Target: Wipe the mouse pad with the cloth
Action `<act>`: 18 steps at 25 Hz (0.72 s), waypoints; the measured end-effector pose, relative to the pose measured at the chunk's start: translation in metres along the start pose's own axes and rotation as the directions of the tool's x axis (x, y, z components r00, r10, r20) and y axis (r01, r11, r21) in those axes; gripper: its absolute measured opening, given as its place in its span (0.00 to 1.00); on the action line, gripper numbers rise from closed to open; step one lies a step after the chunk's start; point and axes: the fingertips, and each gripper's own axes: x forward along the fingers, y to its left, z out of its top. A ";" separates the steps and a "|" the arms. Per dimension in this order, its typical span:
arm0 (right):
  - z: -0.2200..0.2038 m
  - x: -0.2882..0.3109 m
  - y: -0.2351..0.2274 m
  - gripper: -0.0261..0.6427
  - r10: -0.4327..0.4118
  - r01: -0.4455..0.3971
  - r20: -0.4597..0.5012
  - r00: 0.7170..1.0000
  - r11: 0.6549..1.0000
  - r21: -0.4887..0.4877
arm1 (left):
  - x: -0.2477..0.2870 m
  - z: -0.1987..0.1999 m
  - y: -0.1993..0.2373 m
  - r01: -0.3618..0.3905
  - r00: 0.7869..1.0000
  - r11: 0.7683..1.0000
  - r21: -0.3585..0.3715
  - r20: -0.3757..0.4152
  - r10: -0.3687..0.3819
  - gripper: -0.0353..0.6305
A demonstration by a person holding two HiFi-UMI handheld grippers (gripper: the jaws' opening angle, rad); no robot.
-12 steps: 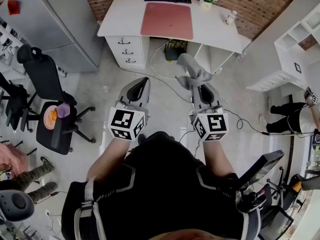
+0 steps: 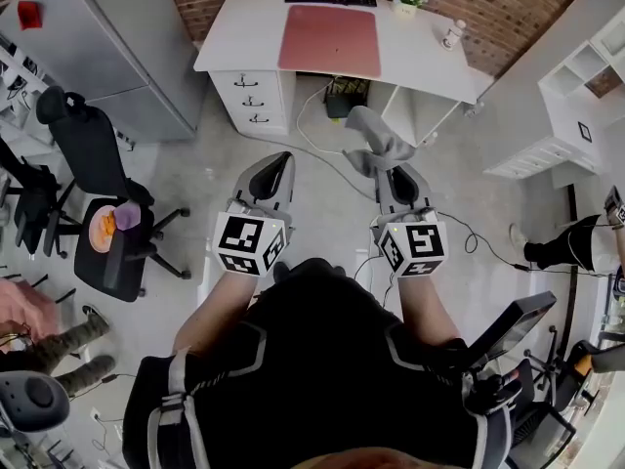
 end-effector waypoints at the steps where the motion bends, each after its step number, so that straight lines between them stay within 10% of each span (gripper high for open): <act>1: 0.000 0.000 0.001 0.09 -0.001 0.001 0.002 1.000 1.000 0.008 | -0.001 0.001 0.001 -0.001 1.000 1.000 -0.001 0.001 0.001 0.06; 18: 0.001 0.030 0.044 0.09 -0.037 0.037 -0.007 0.999 0.999 -0.006 | -0.019 -0.004 0.051 0.041 0.999 0.999 -0.018 0.018 -0.041 0.06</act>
